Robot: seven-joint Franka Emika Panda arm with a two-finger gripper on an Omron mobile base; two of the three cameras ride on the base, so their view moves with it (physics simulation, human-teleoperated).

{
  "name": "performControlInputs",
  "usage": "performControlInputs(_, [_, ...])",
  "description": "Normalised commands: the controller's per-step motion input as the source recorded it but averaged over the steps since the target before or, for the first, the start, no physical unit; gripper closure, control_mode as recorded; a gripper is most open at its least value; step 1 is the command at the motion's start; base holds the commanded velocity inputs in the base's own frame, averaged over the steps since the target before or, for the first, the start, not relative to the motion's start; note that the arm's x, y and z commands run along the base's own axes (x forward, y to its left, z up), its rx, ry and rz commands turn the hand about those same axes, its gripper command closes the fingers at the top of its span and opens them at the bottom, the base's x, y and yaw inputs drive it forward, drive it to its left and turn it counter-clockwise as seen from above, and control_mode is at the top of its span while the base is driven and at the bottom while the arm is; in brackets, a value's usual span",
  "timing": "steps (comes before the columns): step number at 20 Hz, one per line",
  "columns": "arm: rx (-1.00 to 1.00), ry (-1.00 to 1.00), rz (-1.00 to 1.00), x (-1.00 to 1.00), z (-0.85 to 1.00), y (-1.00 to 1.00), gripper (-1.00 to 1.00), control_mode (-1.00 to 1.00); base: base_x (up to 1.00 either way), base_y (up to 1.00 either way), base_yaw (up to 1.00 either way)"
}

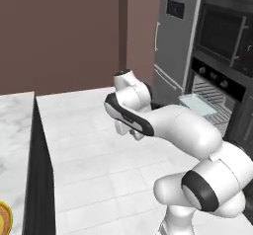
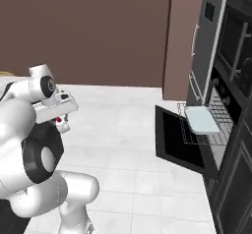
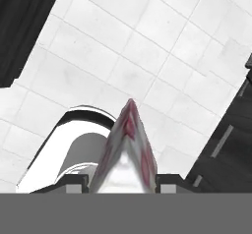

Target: Take the baked cake out of the oven and place it on the plate for cooling. Then close the oven door.

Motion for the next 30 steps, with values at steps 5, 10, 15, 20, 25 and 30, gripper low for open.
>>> performControlInputs(5, [0.0, 0.0, 0.0, 0.0, 0.0, 0.0, 1.0, 1.0, -0.23, 0.0, 0.64])
performControlInputs(10, [0.0, 0.0, 0.0, 0.0, 0.0, 0.0, 1.0, 1.0, -0.2, 0.0, 0.64])
performControlInputs(15, [0.0, 0.0, 0.0, 0.0, 0.0, 0.0, 1.0, 1.0, -0.05, 0.03, 0.62])
performControlInputs(20, [0.0, 0.0, 0.0, 0.0, 0.0, 0.0, 1.0, 1.0, 0.12, 0.15, 0.52])
performControlInputs(25, [0.0, 0.0, 0.0, 0.0, 0.0, 0.0, 1.0, 1.0, 0.62, 0.18, 0.37])
performControlInputs(30, [0.0, 0.0, 0.0, 0.0, 0.0, 0.0, 1.0, 1.0, 0.99, 0.2, 0.18])
